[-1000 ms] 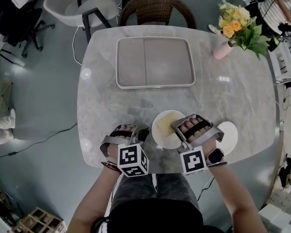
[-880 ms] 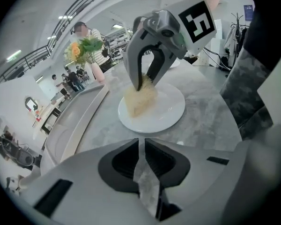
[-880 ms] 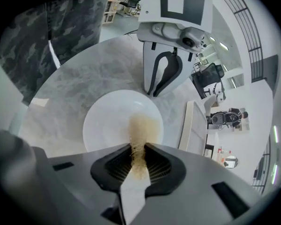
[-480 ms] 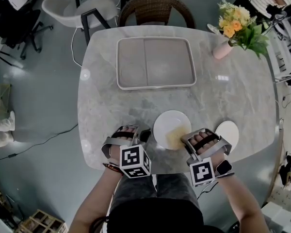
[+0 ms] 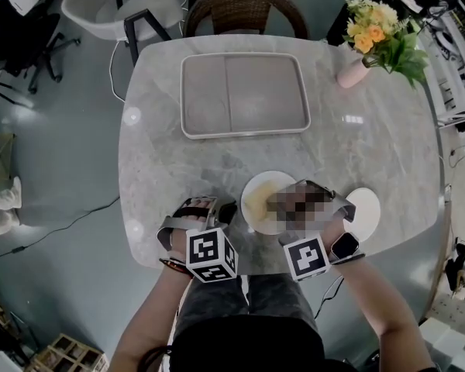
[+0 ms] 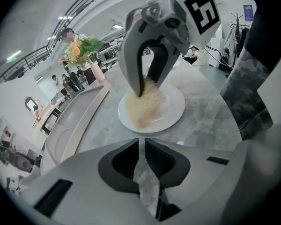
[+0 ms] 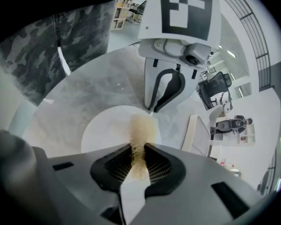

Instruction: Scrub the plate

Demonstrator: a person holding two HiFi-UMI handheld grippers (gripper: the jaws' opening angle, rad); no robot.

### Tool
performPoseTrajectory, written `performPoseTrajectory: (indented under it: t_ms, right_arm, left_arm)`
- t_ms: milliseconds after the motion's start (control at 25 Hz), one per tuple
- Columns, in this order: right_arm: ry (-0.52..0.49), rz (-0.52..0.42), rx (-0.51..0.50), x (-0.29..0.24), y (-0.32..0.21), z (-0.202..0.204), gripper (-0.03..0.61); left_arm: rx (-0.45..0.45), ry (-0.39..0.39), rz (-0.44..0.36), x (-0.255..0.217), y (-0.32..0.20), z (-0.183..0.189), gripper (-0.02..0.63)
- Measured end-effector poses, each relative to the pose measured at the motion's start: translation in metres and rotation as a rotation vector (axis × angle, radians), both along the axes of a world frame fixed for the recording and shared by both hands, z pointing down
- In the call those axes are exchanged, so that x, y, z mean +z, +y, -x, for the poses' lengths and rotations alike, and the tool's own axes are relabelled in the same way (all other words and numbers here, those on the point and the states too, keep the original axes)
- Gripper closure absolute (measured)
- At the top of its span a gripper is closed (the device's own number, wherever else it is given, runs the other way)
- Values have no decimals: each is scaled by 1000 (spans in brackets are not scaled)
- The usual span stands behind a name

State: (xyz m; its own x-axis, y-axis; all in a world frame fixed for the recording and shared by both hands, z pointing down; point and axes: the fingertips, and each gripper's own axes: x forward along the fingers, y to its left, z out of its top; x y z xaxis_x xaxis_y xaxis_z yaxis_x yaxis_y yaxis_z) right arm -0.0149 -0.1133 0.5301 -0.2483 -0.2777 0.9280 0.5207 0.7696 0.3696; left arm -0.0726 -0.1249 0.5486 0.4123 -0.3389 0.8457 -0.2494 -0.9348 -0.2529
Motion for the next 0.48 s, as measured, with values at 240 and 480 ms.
performPoseTrajectory:
  t_ms: [240,480]
  right_arm:
    - [-13,-80,81,-2,-37,-3,509]
    - [17,-122,178,-1,-49,-36,509]
  left_arm:
    - [-16,14,18,1,1,-2,566]
    - [-25,12,19,0,-2,2,566]
